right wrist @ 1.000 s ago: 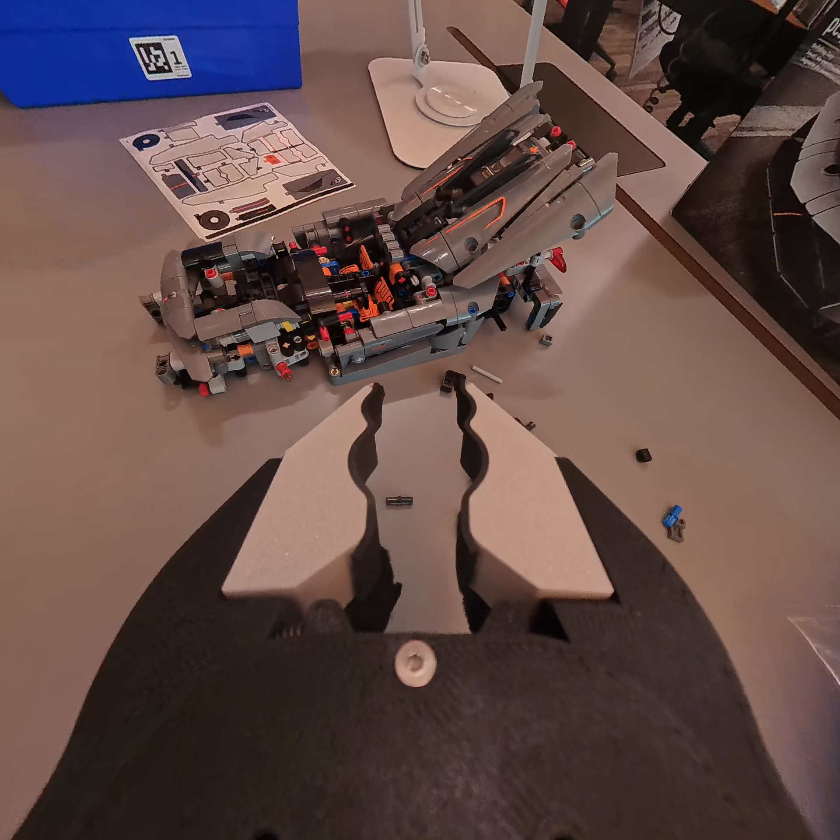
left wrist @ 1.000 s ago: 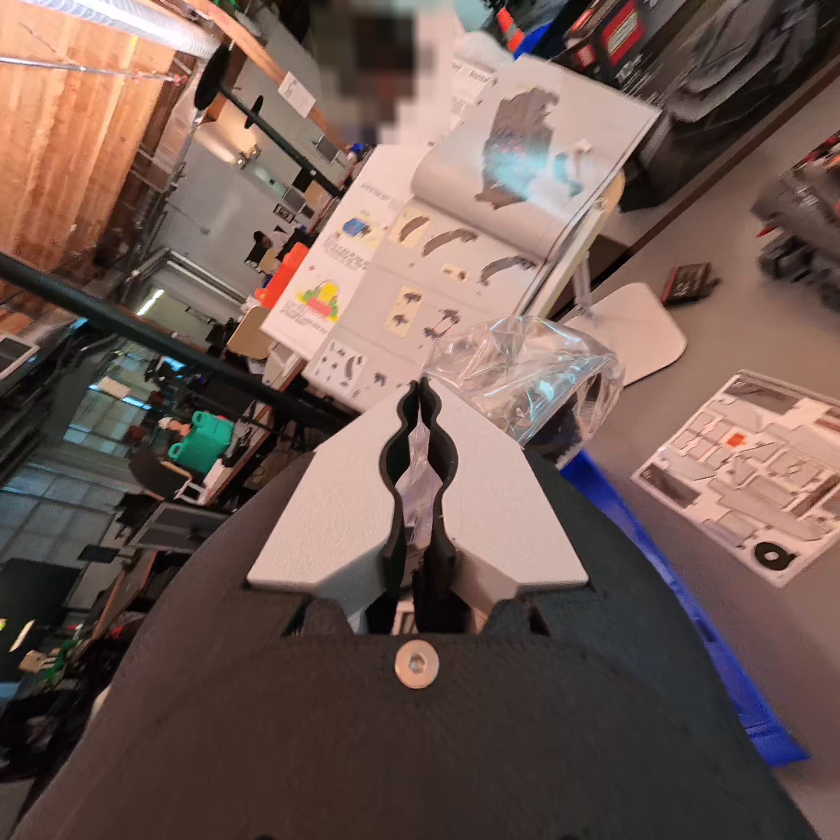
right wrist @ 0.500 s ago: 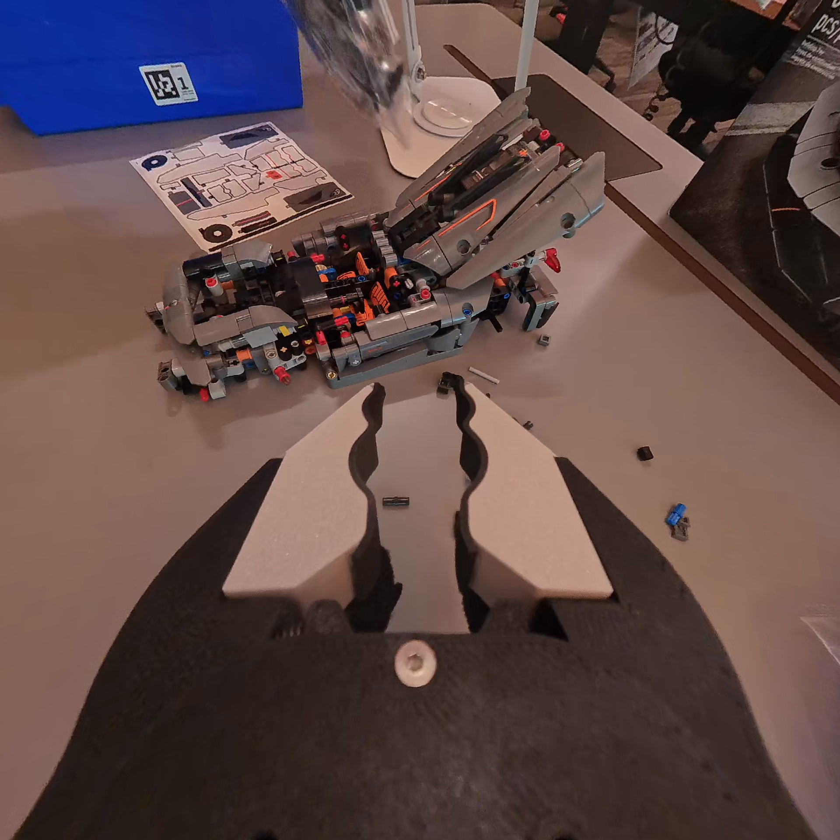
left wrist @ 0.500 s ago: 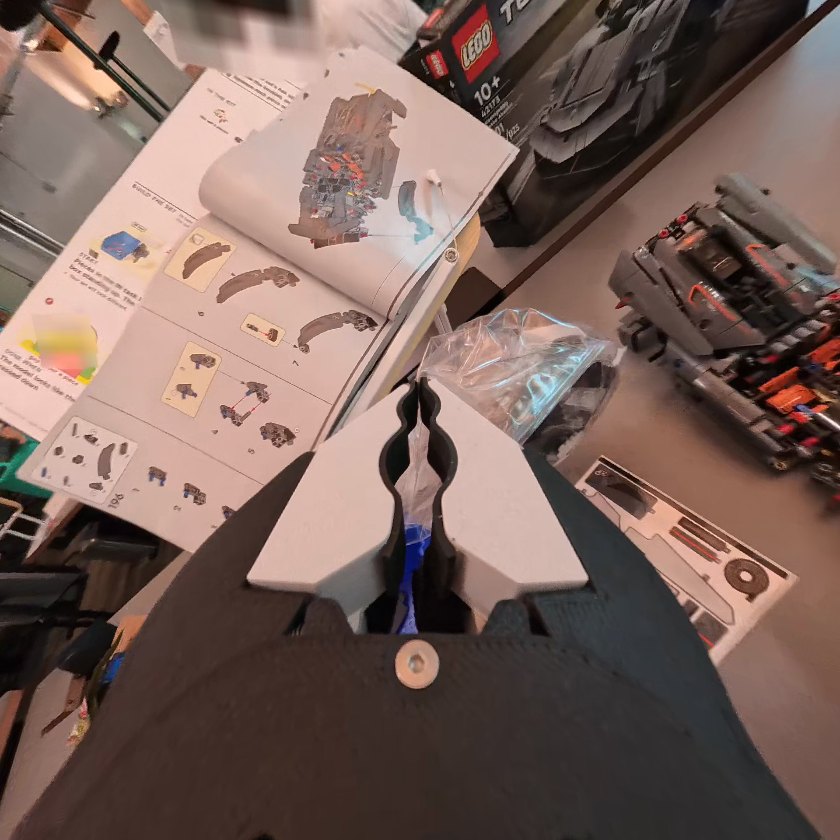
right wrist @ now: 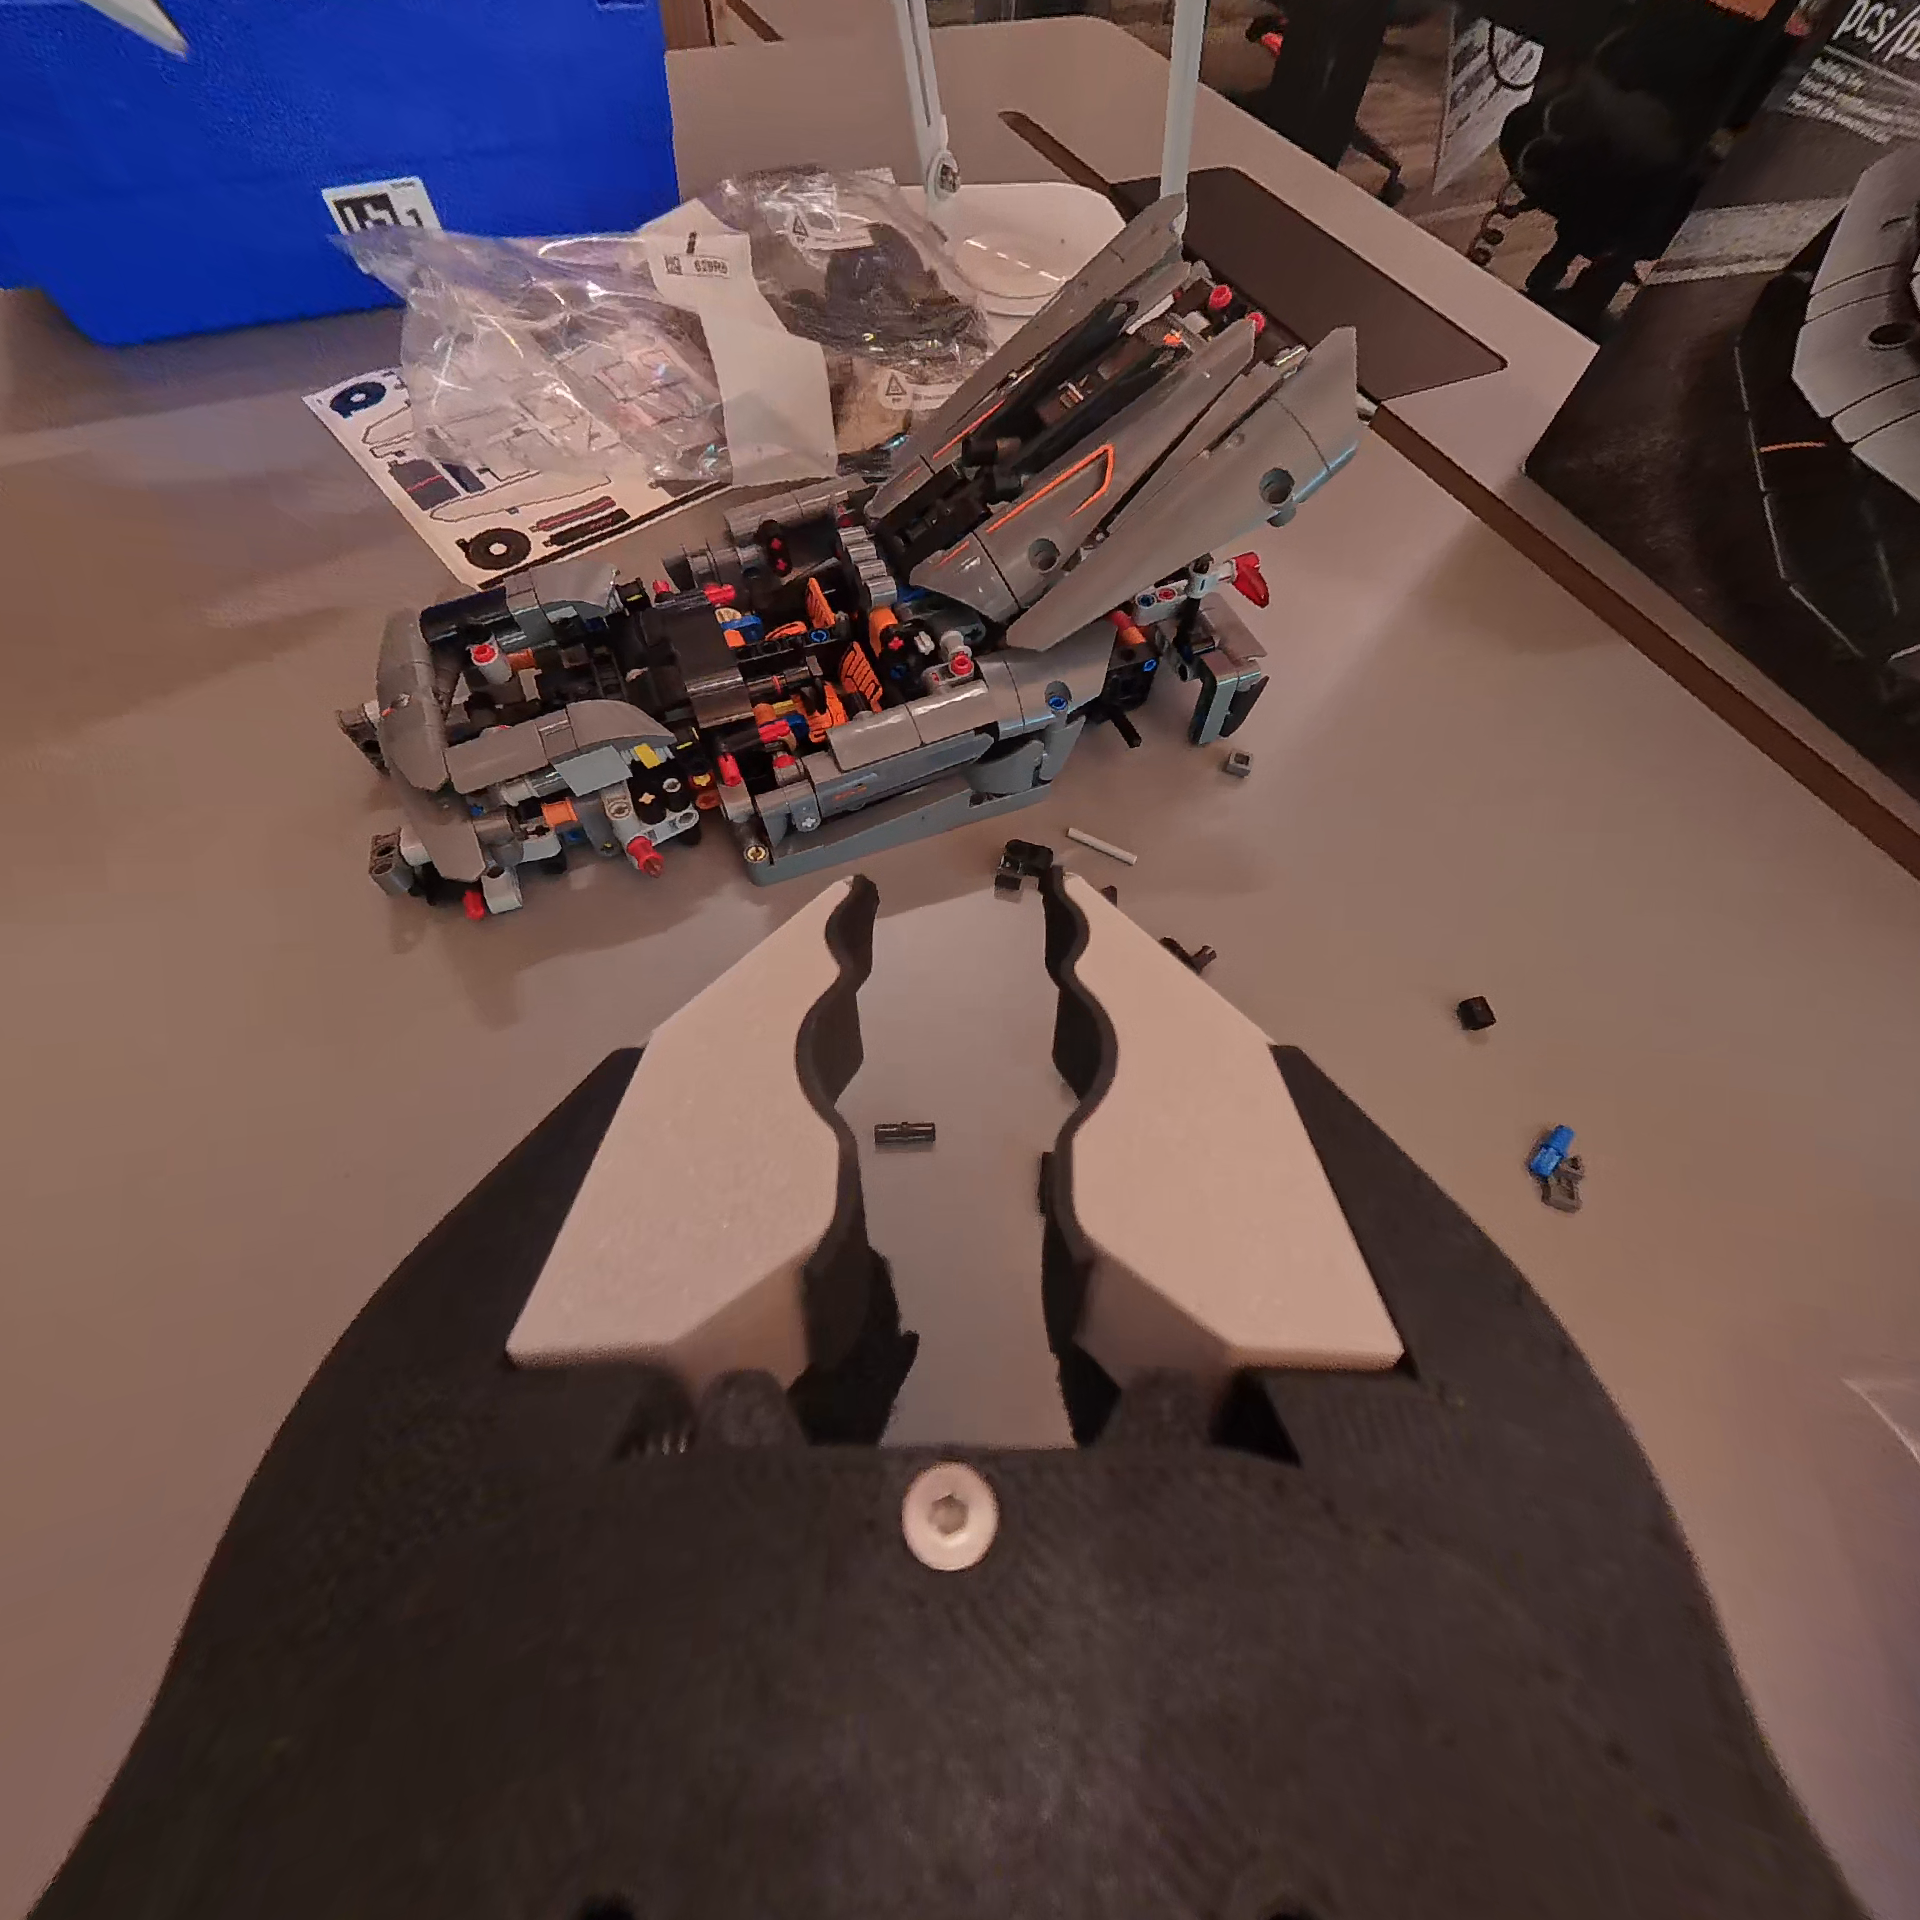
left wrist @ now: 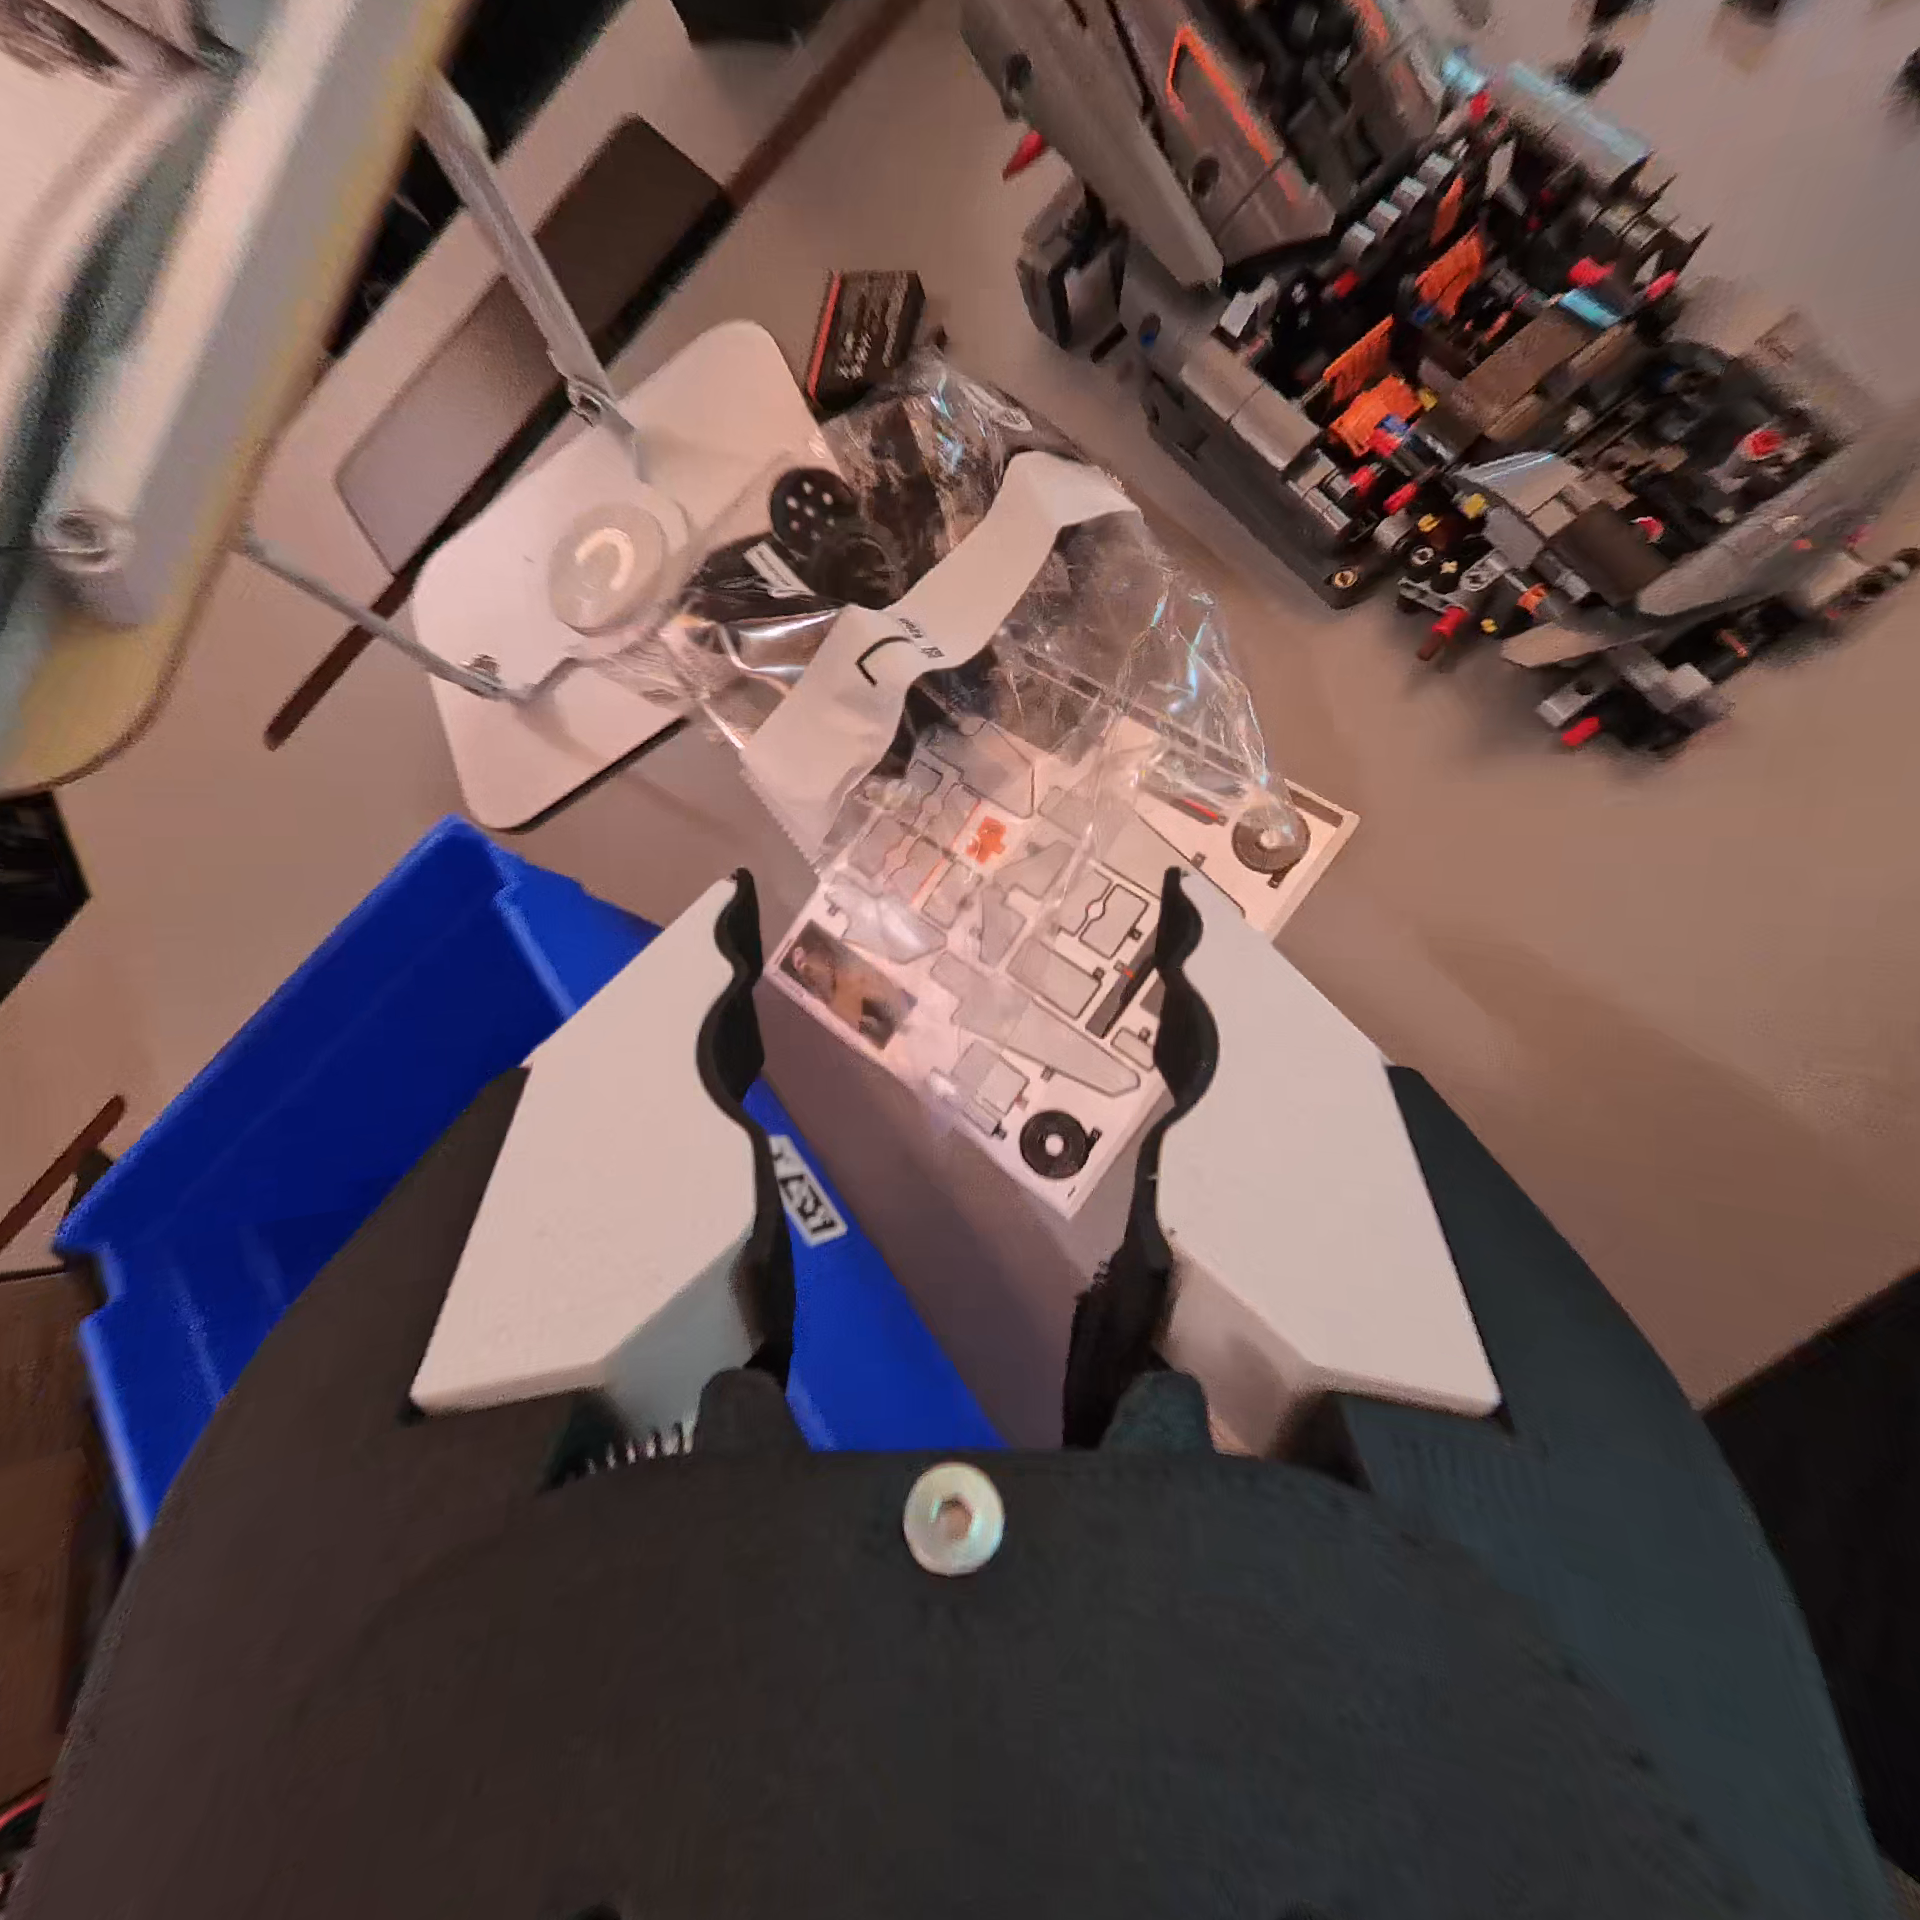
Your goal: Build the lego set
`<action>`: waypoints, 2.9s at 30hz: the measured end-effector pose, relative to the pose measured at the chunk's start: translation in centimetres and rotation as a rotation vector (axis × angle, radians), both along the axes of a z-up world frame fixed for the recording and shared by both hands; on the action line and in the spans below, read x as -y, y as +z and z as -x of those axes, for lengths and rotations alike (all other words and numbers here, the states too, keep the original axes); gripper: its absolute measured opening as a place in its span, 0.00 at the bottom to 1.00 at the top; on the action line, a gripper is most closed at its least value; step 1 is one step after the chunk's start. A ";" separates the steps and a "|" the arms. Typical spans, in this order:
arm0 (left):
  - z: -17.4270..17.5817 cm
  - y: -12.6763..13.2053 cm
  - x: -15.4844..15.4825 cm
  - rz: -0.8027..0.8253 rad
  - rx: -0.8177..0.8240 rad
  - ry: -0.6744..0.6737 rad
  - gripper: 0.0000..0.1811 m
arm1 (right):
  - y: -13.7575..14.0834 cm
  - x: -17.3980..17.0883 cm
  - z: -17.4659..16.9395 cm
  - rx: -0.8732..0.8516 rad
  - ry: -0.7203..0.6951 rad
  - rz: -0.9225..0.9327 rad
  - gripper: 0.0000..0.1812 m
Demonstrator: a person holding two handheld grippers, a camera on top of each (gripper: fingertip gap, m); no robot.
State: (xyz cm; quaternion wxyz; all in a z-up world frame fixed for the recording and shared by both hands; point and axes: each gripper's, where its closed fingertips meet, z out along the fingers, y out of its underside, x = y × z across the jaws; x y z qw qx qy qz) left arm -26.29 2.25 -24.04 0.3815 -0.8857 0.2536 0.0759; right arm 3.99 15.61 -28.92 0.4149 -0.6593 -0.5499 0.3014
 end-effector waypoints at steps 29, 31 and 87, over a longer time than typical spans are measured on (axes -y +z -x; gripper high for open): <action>28.5 -10.1 11.3 0.352 0.411 0.483 0.01 | -2.7 -0.2 0.5 0.080 0.006 0.047 0.17; 28.1 -9.9 11.2 0.332 0.434 0.481 0.01 | -2.6 -0.2 0.5 0.079 0.008 0.046 0.17; -22.7 6.7 -21.4 0.132 0.246 -0.196 0.01 | 13.8 -4.6 -9.2 -0.663 -0.345 0.491 0.64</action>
